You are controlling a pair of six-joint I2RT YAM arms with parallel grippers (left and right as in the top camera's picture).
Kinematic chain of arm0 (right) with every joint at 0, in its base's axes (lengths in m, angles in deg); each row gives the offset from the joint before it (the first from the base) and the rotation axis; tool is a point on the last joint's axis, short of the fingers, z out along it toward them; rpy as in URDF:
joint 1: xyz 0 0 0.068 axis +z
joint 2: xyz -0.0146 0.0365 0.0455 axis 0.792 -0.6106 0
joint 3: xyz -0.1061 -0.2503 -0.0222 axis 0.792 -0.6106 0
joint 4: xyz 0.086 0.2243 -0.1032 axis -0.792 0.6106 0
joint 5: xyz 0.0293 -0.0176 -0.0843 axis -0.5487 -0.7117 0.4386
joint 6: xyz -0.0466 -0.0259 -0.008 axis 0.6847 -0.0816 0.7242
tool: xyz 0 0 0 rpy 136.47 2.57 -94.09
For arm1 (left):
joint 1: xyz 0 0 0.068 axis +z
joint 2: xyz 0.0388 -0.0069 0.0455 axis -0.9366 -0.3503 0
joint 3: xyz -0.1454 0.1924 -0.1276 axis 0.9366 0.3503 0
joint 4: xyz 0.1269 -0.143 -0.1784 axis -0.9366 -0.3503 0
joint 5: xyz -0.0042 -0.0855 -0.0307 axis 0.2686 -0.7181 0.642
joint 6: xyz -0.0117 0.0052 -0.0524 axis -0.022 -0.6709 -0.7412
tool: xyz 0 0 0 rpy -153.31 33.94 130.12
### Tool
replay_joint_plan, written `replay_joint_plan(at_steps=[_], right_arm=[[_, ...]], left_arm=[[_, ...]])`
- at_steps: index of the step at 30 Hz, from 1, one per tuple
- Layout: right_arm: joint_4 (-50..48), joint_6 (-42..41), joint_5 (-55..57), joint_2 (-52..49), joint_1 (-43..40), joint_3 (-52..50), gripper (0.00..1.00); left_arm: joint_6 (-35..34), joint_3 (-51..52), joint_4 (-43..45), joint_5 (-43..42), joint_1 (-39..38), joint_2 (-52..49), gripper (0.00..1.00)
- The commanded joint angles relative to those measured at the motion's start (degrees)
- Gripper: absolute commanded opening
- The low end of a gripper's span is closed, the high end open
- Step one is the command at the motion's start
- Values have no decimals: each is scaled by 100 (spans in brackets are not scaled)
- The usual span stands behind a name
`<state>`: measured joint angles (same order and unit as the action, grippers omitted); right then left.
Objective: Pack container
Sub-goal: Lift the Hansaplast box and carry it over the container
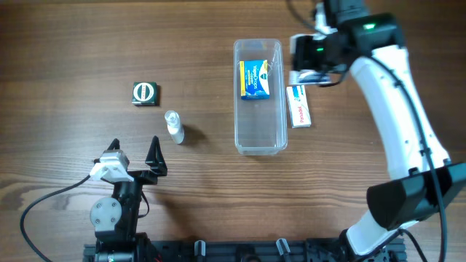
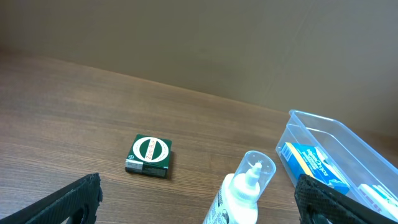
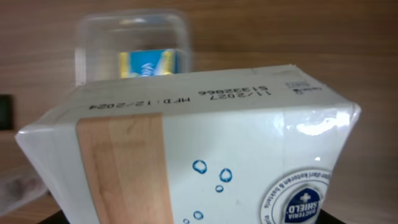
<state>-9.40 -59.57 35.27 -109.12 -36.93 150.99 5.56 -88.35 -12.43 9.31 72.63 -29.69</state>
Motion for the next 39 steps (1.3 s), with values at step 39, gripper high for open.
replay_joint_plan(at_steps=[39], right_arm=[[-1755,-1108,356,-2142,927,79,72]], left_arm=[[92,37,-13,-68,48,42,100]])
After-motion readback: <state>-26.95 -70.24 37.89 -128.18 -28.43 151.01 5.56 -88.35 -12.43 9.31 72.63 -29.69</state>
